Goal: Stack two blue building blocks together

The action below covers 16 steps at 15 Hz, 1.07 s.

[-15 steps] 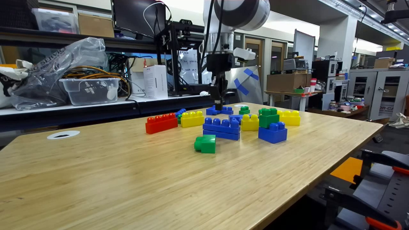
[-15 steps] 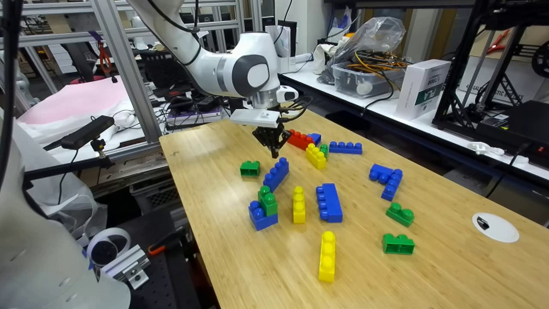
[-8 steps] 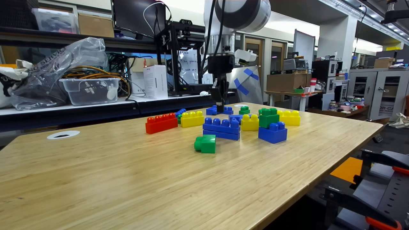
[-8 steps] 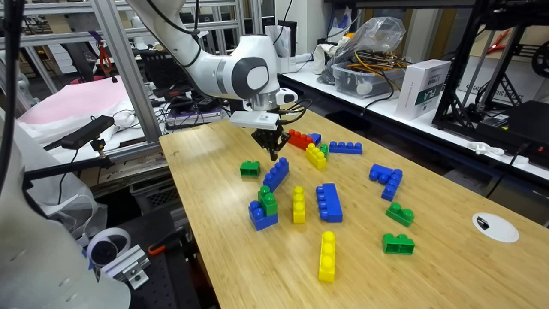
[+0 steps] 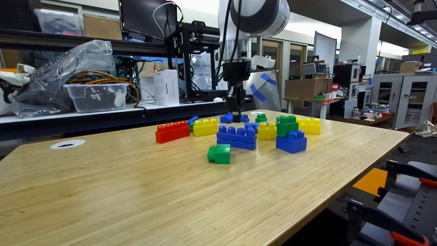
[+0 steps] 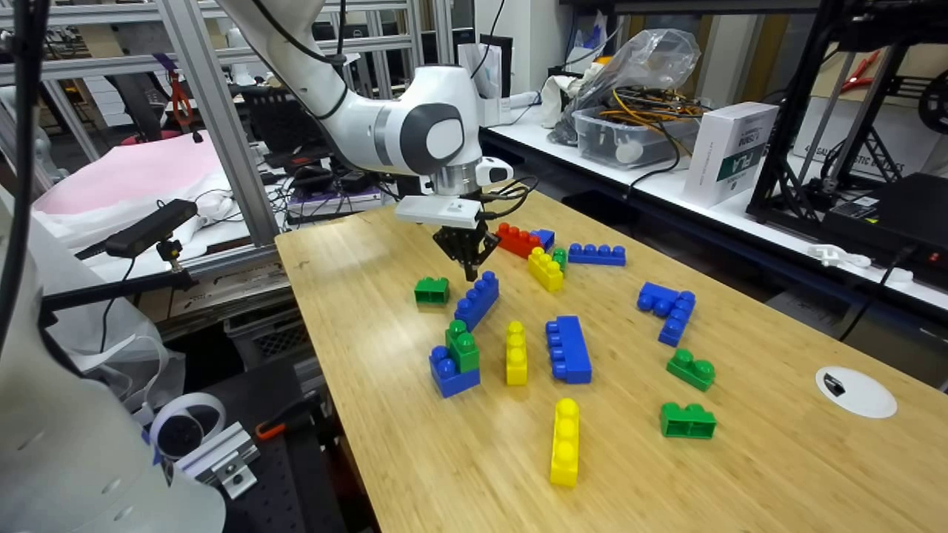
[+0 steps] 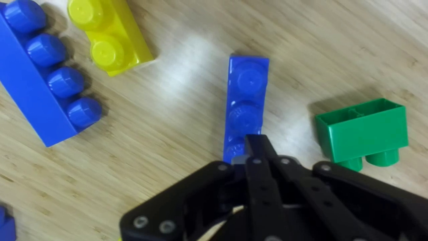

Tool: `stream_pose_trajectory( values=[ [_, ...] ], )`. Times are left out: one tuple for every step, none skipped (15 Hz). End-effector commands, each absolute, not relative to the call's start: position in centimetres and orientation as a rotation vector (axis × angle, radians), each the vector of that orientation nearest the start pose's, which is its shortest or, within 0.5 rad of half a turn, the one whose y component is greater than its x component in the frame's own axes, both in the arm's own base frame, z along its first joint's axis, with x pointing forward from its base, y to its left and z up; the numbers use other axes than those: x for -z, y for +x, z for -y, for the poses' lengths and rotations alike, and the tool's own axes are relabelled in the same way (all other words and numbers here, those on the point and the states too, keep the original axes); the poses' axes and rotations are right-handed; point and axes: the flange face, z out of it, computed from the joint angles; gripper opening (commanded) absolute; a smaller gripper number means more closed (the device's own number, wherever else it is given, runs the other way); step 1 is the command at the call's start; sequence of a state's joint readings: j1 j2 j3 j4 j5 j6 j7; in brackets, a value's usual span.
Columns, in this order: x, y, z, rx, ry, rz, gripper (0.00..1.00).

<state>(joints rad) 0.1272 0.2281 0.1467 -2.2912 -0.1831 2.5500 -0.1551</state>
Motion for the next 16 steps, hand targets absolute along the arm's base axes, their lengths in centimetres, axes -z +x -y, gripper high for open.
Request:
stream_pose_trajectory(
  values=[
    [-24.8,51.6,-14.2,0.029,-3.067,0.931,0.00],
    [-24.6,51.7,-14.2,0.022,-3.067,0.931,0.00],
    [-24.3,51.7,-14.1,0.017,-3.068,0.933,0.00],
    [-24.1,51.7,-14.0,0.011,-3.068,0.934,0.00],
    [-24.0,51.8,-13.9,0.008,-3.067,0.937,0.00],
    [-23.9,51.8,-13.9,0.006,-3.066,0.939,0.00],
    [-23.8,51.8,-13.9,0.003,-3.065,0.943,0.00],
    [-23.6,51.9,-13.9,0.000,-3.062,0.947,0.00],
    [-23.4,51.9,-13.9,-0.003,-3.057,0.951,0.00],
    [-23.2,52.0,-13.9,-0.008,-3.053,0.956,0.00],
    [-23.1,52.0,-13.9,-0.013,-3.049,0.960,0.00],
    [-23.0,52.1,-13.9,-0.014,-3.048,0.963,0.00],
    [-22.9,52.1,-13.8,-0.015,-3.046,0.967,0.00],
    [-22.9,52.1,-13.7,-0.016,-3.044,0.970,0.00],
    [-22.8,52.1,-13.7,-0.018,-3.042,0.972,0.00],
    [-22.8,52.1,-13.7,-0.020,-3.041,0.976,0.00]
  ],
)
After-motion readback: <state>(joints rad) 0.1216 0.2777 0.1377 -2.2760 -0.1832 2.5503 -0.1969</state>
